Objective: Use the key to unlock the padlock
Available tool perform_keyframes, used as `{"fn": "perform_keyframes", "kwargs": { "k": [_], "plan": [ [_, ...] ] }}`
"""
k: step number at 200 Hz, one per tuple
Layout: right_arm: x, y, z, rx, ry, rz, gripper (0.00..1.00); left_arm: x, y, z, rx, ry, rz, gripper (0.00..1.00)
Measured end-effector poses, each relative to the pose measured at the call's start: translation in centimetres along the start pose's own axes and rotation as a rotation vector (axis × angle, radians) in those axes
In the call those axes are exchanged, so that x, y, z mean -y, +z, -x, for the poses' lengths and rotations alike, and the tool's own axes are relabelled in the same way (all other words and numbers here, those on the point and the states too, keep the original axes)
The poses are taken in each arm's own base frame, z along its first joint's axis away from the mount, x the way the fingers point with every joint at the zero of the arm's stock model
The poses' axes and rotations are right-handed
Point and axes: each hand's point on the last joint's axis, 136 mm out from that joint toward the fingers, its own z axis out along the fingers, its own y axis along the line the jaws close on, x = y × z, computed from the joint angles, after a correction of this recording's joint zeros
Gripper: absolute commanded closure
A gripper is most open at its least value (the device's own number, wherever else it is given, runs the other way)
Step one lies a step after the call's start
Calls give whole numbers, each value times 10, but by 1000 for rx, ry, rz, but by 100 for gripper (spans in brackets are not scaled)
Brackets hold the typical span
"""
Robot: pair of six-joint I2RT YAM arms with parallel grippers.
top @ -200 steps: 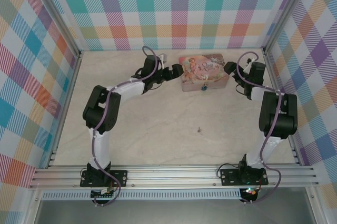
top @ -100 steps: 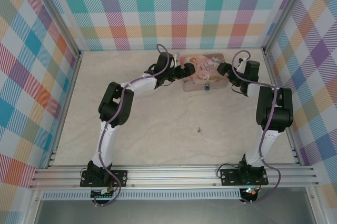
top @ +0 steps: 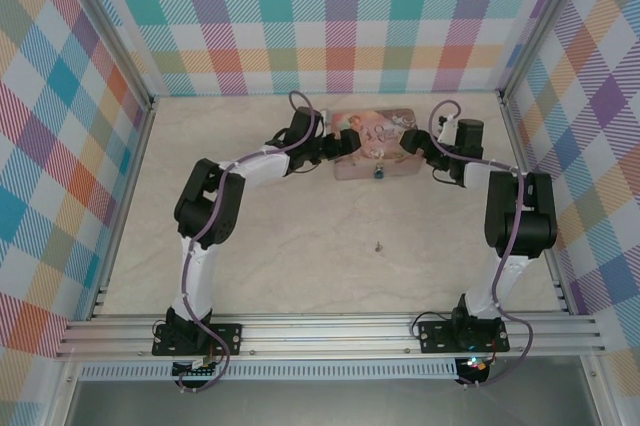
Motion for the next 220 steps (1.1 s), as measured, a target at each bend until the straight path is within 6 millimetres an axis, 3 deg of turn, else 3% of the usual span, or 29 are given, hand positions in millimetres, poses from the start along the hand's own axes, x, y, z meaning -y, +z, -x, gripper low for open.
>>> {"fn": "perform_keyframes", "kwargs": {
  "k": [56,124,160,189,220],
  "plan": [
    [-56,9,-65,-140,-60,69,2,-40,-65,-29,20,-33,143,0],
    [-103,23,-113,-244,-129,139,0,-72,-132,-73,33,-68,256,0],
    [-114,25,-125,-276,-134,155,0,-84,-149,-75,49,-95,271,0],
    [-110,23,-130,-291,-130,125,0,-88,-152,-70,60,-112,263,0],
    [-101,-1,-121,-247,-151,-1,0,-88,-154,-58,92,-119,237,0]
  ]
}}
